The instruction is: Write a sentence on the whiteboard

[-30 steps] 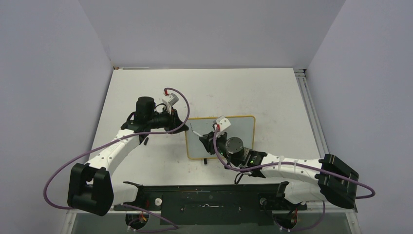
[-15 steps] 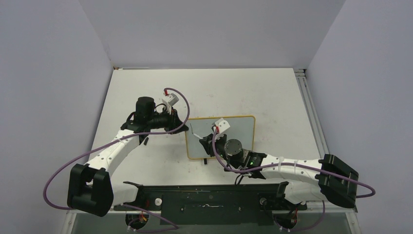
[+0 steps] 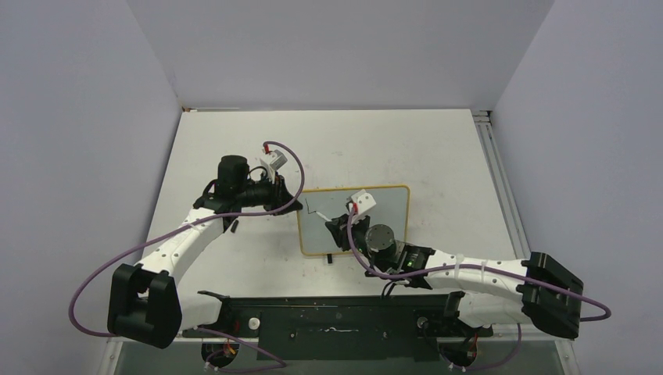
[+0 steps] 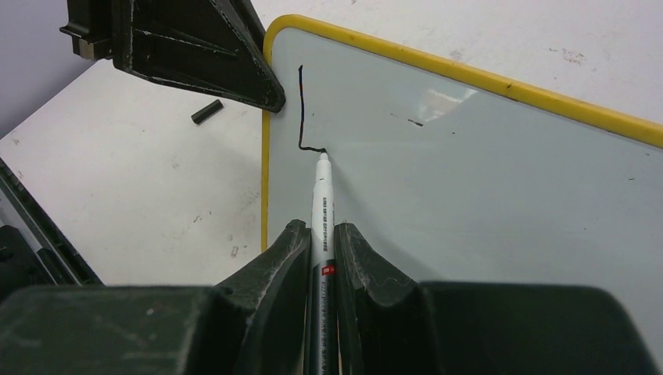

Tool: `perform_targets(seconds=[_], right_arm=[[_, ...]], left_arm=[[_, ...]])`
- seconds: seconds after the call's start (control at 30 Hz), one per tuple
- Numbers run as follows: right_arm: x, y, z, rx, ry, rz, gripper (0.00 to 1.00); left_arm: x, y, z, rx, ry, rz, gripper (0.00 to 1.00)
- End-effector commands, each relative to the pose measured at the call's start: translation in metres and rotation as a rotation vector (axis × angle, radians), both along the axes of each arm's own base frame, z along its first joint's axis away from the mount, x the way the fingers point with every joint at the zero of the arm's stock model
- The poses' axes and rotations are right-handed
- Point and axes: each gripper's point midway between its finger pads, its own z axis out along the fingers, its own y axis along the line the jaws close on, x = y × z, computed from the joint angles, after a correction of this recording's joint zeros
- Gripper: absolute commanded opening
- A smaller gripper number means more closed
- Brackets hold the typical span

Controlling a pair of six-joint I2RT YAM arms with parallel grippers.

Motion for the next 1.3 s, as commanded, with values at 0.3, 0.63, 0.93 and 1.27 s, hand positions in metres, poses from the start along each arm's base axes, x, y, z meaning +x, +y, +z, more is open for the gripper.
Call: perform_targets(seconds=[0.3,0.63,0.93,1.27], right_arm=[[0.004,0.002,0.043,0.083,-0.094,-0.013,0.05],[0.009,0.004,0.041,0.073,-0.105,-0.031,0.05],[0.014,0.008,0.040,0.058,-0.118,-0.038,0.05],[0.006,0.010,0.025,0.037,-0.085,0.002,0.05]], left_arm=[[0.000,0.001,0.010,0.004,-0.041,0.000,0.00],[0.000,0.000,0.009,0.004,-0.038,-0.003,0.00],[-0.001,0.000,0.010,0.003,-0.040,-0.005,0.00],[0.000,0.000,0.010,0.004,-0.042,-0.004,0.00]])
